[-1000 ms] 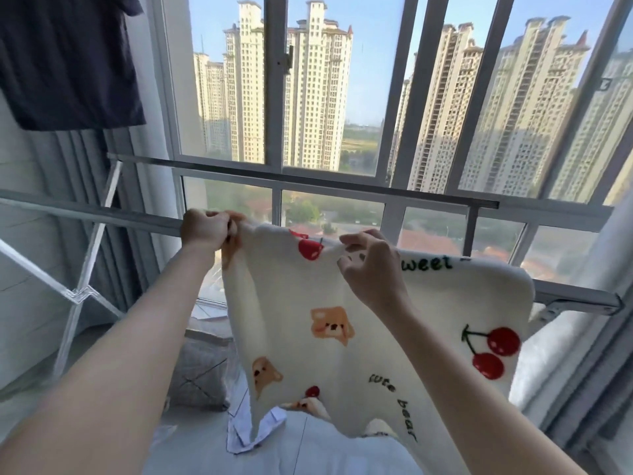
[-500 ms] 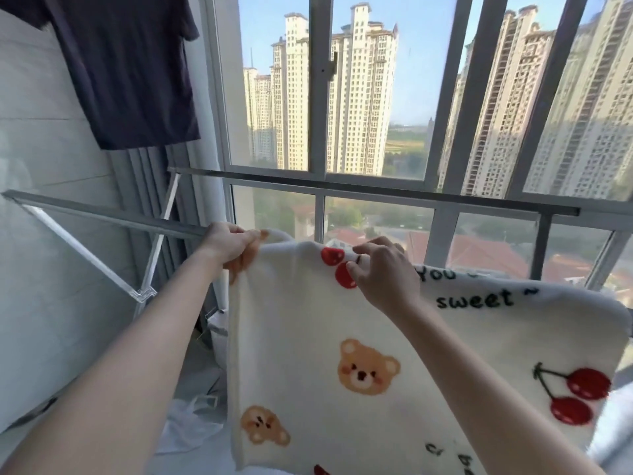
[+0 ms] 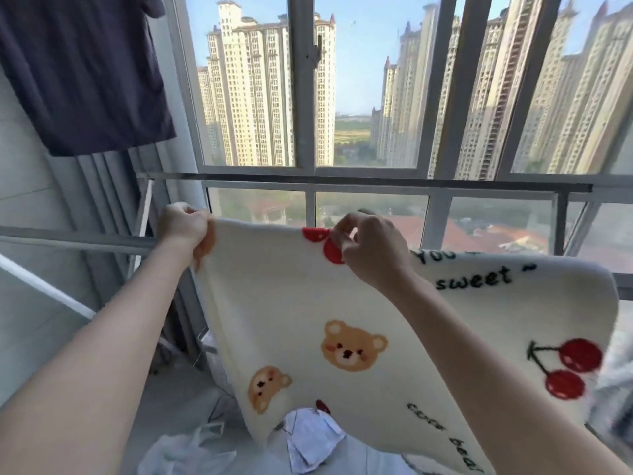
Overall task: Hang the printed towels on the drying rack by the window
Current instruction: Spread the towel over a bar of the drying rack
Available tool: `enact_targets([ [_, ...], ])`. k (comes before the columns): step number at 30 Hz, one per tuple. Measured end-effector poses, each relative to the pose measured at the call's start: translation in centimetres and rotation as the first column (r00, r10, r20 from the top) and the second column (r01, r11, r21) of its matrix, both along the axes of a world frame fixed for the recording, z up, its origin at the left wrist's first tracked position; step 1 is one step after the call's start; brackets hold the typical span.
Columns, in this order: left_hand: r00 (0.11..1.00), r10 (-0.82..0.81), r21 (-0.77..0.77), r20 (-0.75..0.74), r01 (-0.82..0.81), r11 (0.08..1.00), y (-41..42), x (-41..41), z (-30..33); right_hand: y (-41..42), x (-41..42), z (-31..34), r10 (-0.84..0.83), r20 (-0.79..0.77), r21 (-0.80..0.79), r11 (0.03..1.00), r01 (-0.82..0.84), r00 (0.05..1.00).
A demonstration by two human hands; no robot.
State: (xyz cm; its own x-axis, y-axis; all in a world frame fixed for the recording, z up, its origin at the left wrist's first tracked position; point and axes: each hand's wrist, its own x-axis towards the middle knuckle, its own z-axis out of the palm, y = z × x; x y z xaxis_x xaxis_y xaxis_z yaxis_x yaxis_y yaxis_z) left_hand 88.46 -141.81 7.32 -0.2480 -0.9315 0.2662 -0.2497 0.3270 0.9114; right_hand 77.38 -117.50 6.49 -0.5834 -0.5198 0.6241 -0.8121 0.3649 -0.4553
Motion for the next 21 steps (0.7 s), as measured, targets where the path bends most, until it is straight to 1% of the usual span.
enact_targets([
  [3, 0.996, 0.058, 0.021, 0.07, -0.06, 0.998, -4.0, 1.6, -0.9, -3.2, 2.1, -0.9, 0.124, 0.073, 0.178, 0.975, -0.136, 0.99],
  [4, 0.991, 0.09, 0.001, 0.101, -0.091, 0.996, -5.0, 2.0, -1.5, -3.9, 2.4, -1.2, 0.137, 0.11, 0.201, 0.967, -0.157, 0.985],
  [6, 0.976, 0.137, -0.056, 0.166, -0.13, 0.99, -6.2, 2.3, -2.2, -4.9, 2.7, -1.6, 0.127, 0.153, 0.172, 0.973, -0.153, 0.98],
  [7, 0.974, 0.133, -0.09, 0.182, -0.118, 0.989, -6.1, 2.2, -2.4, -5.3, 2.6, -1.7, 0.118, 0.159, 0.139, 0.98, -0.141, 0.98],
  [8, 0.976, 0.099, -0.12, 0.196, -0.077, 0.99, -5.8, 1.9, -2.4, -5.5, 2.5, -1.7, 0.11, 0.167, 0.096, 0.987, -0.127, 0.98],
  [10, 0.976, -0.034, -0.164, 0.216, 0.071, 0.984, -3.8, 0.4, -1.9, -5.6, 2.0, -1.7, 0.1, 0.195, -0.008, 0.995, -0.101, 0.976],
  [12, 0.94, -0.191, -0.183, 0.282, 0.248, 0.951, -0.9, -1.5, -1.0, -5.0, 1.2, -1.3, 0.064, 0.2, -0.105, 0.994, -0.044, 0.978],
  [14, 0.857, -0.353, -0.191, 0.375, 0.444, 0.875, 2.9, -3.7, 0.0, -3.2, -0.2, -0.9, -0.019, 0.202, -0.199, 0.978, 0.06, 0.979],
  [15, 0.793, -0.44, -0.185, 0.422, 0.55, 0.815, 4.9, -4.9, 0.5, -1.7, -1.2, -0.5, -0.061, 0.212, -0.246, 0.963, 0.113, 0.975],
  [16, 0.715, -0.526, -0.17, 0.462, 0.653, 0.738, 6.4, -5.9, 0.8, -0.4, -2.0, -0.2, -0.096, 0.228, -0.291, 0.943, 0.161, 0.969],
  [18, 0.516, -0.677, -0.107, 0.524, 0.829, 0.549, 10.2, -8.0, 1.4, 3.2, -3.9, 0.2, -0.186, 0.276, -0.364, 0.888, 0.281, 0.943],
  [19, 0.416, -0.728, -0.07, 0.545, 0.888, 0.455, 12.6, -9.3, 1.6, 5.8, -4.8, 0.3, -0.248, 0.297, -0.393, 0.848, 0.355, 0.922],
  [21, 0.279, -0.767, -0.032, 0.578, 0.947, 0.32, 16.4, -11.3, 1.6, 10.0, -6.1, 0.1, -0.36, 0.322, -0.447, 0.757, 0.476, 0.876],
])
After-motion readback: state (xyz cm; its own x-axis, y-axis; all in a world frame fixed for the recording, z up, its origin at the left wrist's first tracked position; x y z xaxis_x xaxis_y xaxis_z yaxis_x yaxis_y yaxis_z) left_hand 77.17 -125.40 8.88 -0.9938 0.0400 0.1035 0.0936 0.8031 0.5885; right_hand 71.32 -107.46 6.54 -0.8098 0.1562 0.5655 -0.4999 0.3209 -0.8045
